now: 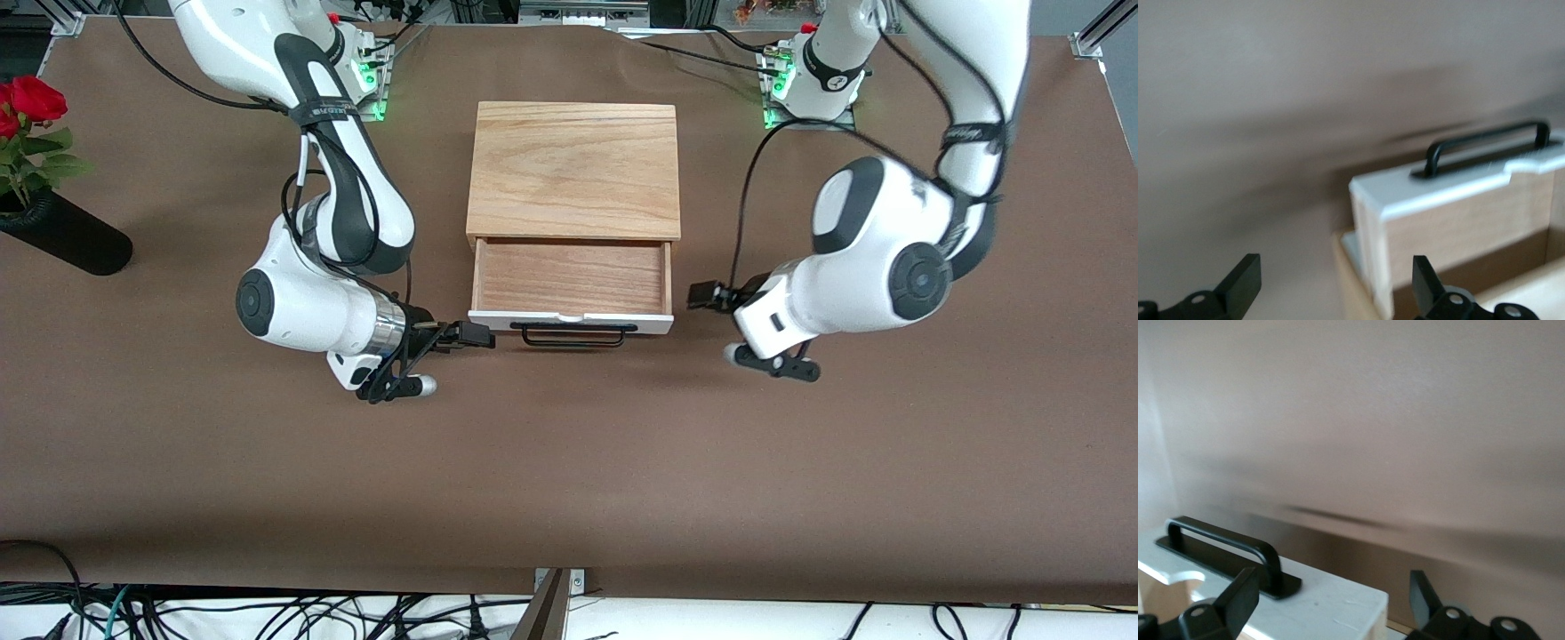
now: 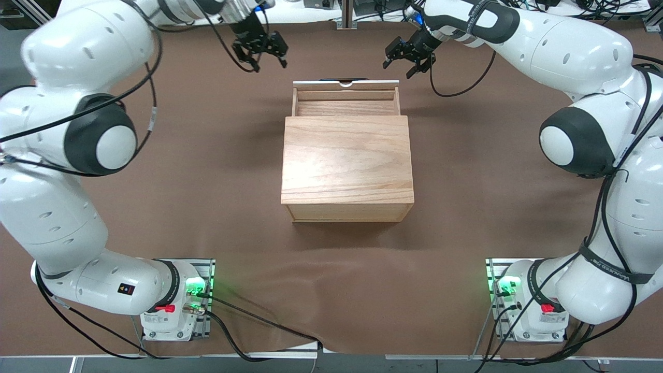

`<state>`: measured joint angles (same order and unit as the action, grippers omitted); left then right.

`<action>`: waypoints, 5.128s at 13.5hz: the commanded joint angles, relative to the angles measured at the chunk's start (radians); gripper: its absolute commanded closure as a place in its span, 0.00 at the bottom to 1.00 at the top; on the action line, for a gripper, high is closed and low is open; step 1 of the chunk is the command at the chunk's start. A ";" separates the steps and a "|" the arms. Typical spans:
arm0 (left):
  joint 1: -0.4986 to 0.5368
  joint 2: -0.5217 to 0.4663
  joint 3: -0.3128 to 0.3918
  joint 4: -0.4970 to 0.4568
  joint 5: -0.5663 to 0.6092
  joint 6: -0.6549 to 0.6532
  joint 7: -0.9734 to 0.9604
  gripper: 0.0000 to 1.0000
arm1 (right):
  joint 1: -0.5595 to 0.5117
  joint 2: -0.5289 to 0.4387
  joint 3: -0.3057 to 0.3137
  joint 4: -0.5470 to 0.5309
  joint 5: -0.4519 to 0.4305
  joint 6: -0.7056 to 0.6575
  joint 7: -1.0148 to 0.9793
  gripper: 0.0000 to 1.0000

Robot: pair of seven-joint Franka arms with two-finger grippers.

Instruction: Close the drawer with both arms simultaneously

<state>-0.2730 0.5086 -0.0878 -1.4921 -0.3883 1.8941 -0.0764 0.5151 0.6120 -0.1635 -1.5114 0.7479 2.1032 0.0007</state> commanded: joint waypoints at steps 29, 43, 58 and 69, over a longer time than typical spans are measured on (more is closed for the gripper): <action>-0.063 0.150 0.008 -0.042 -0.118 -0.124 -0.020 0.00 | 0.051 -0.015 -0.025 -0.116 0.002 -0.414 -0.087 0.00; -0.060 0.159 0.016 -0.022 -0.115 -0.286 -0.020 0.00 | -0.004 -0.006 -0.082 -0.110 0.002 -0.594 -0.091 0.00; 0.077 -0.224 0.031 0.095 0.417 -0.293 -0.003 0.00 | -0.083 -0.262 -0.217 0.132 -0.498 -0.494 -0.131 0.00; 0.299 -0.529 -0.047 -0.223 0.428 -0.247 0.001 0.00 | -0.081 -0.572 -0.215 -0.056 -0.664 -0.605 -0.068 0.00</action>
<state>-0.0071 0.0017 -0.0930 -1.6932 0.0098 1.6590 -0.0817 0.4299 0.1709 -0.3839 -1.4091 0.0730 1.4440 -0.1062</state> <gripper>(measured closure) 0.000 0.000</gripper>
